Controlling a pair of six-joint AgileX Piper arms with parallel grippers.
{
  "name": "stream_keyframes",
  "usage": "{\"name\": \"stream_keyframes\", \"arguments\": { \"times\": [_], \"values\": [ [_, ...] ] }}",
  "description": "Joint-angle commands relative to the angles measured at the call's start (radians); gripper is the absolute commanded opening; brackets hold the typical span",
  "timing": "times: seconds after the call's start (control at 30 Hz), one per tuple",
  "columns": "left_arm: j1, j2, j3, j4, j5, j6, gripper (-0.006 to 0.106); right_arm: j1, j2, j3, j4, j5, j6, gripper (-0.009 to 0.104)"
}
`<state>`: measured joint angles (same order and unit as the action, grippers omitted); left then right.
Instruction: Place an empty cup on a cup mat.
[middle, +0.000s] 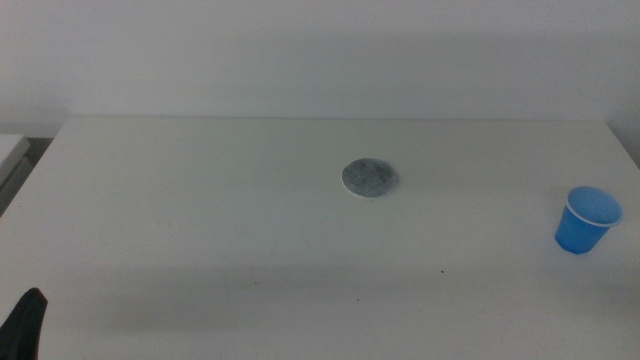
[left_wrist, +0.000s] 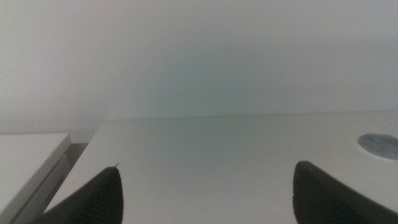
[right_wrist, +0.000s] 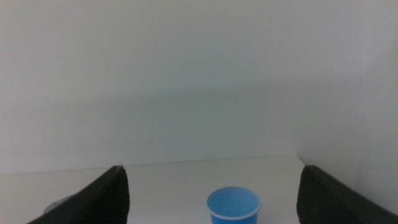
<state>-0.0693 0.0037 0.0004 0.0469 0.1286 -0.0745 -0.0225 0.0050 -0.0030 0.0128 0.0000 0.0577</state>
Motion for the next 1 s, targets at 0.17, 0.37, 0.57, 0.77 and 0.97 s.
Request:
{"name": "stream_keyframes", "arguments": {
  "times": [0.17, 0.37, 0.57, 0.77, 0.97],
  "values": [
    [-0.001, -0.004, 0.0, -0.002, -0.013, -0.003, 0.094, -0.007, 0.006, -0.018, -0.013, 0.115, -0.006, 0.092],
    [-0.001, -0.004, 0.0, -0.002, -0.013, -0.003, 0.094, -0.007, 0.257, -0.223, -0.013, 0.233, -0.006, 0.092],
    [-0.001, -0.004, 0.0, -0.002, -0.013, -0.003, 0.094, -0.007, 0.596, -0.55, 0.029, 0.65, 0.003, 0.092],
    [-0.001, -0.004, 0.0, -0.002, -0.013, -0.003, 0.094, -0.007, 0.801, -0.739, 0.076, 0.738, 0.005, 0.092],
    [-0.001, -0.004, 0.0, -0.002, -0.013, -0.003, 0.094, -0.007, 0.861, -0.747, 0.145, 0.773, 0.005, 0.092]
  ]
}}
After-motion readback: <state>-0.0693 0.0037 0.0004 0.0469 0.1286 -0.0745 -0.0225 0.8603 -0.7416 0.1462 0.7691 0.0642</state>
